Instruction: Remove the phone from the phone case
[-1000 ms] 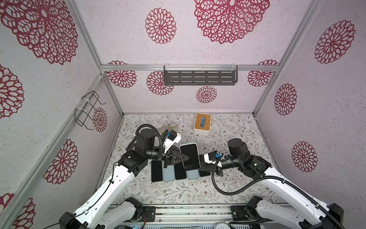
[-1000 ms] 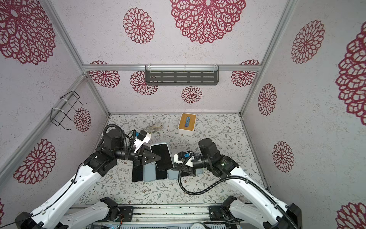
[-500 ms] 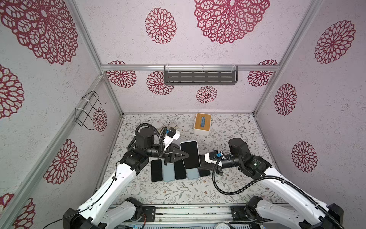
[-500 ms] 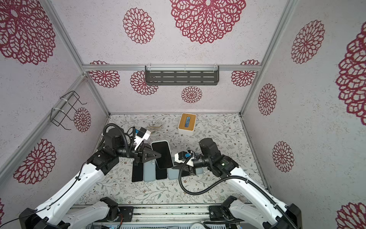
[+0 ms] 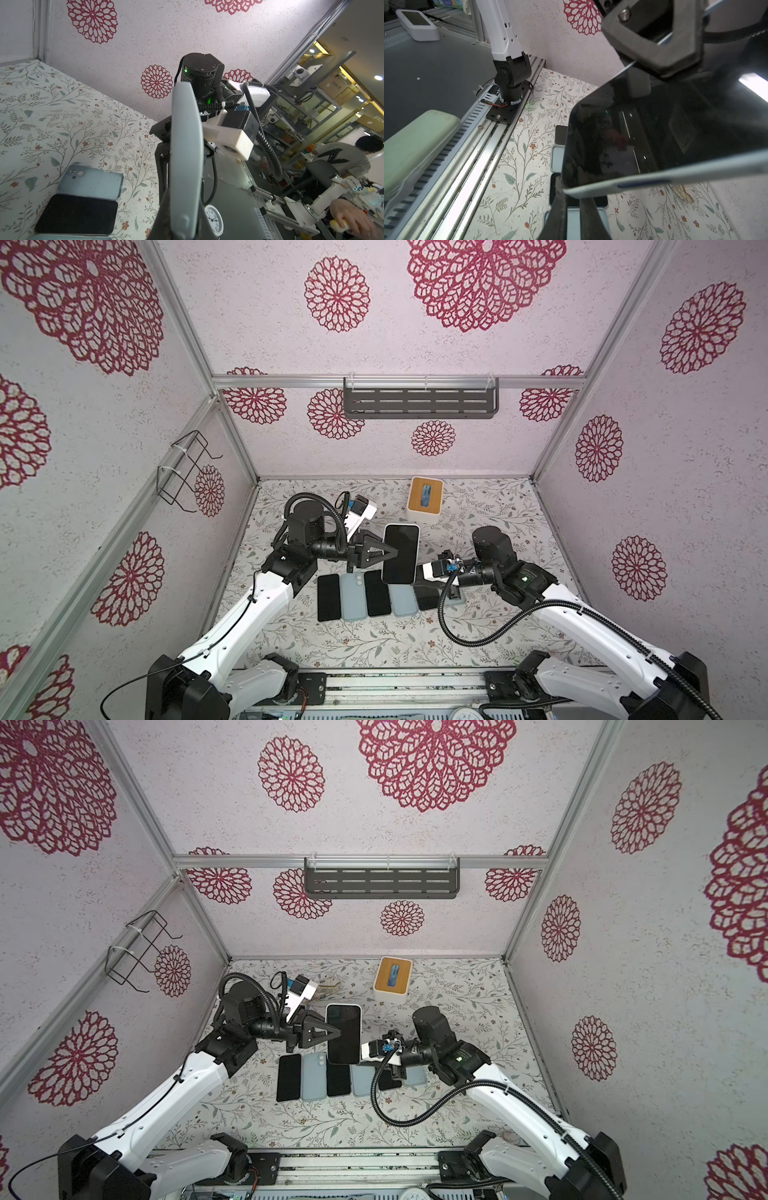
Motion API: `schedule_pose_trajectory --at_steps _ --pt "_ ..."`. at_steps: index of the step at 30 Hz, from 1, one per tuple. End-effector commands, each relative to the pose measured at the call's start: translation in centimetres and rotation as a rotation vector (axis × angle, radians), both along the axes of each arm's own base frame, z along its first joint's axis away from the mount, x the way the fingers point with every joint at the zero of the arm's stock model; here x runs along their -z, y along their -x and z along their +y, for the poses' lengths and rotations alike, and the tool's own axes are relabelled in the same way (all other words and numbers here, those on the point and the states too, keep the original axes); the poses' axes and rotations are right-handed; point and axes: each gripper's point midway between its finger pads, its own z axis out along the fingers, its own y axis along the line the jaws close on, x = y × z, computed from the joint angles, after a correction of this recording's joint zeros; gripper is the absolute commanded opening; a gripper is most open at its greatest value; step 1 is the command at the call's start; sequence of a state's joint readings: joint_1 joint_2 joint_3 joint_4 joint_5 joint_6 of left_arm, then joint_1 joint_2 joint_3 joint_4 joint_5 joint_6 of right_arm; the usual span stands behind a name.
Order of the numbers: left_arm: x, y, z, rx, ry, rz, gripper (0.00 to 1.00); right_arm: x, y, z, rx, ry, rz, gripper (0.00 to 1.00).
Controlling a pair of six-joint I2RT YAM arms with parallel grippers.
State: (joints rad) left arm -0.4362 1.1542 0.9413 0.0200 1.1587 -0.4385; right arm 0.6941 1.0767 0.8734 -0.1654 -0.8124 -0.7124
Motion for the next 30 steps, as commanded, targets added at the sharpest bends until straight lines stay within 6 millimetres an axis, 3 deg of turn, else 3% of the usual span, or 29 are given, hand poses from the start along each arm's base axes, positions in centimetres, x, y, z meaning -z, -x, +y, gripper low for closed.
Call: schedule_pose_trajectory --at_steps 1,11,15,18,30 --pt "0.1 1.6 -0.5 0.072 0.009 0.038 0.0 -6.6 -1.9 0.9 0.018 -0.184 -0.256 0.0" --pt "-0.3 1.1 0.0 0.055 0.019 0.02 0.0 -4.0 -0.1 -1.1 0.06 -0.176 -0.162 0.02" --pt "-0.8 1.2 0.3 0.047 0.035 -0.006 0.0 -3.3 1.0 -1.7 0.058 -0.168 -0.091 0.32" --pt "-0.9 1.3 0.3 0.046 0.037 -0.014 0.0 -3.0 1.3 -1.9 0.067 -0.161 -0.037 0.44" --pt "-1.4 1.7 0.6 0.04 0.055 -0.052 0.0 -2.9 1.1 -0.8 0.037 -0.163 0.14 0.47"
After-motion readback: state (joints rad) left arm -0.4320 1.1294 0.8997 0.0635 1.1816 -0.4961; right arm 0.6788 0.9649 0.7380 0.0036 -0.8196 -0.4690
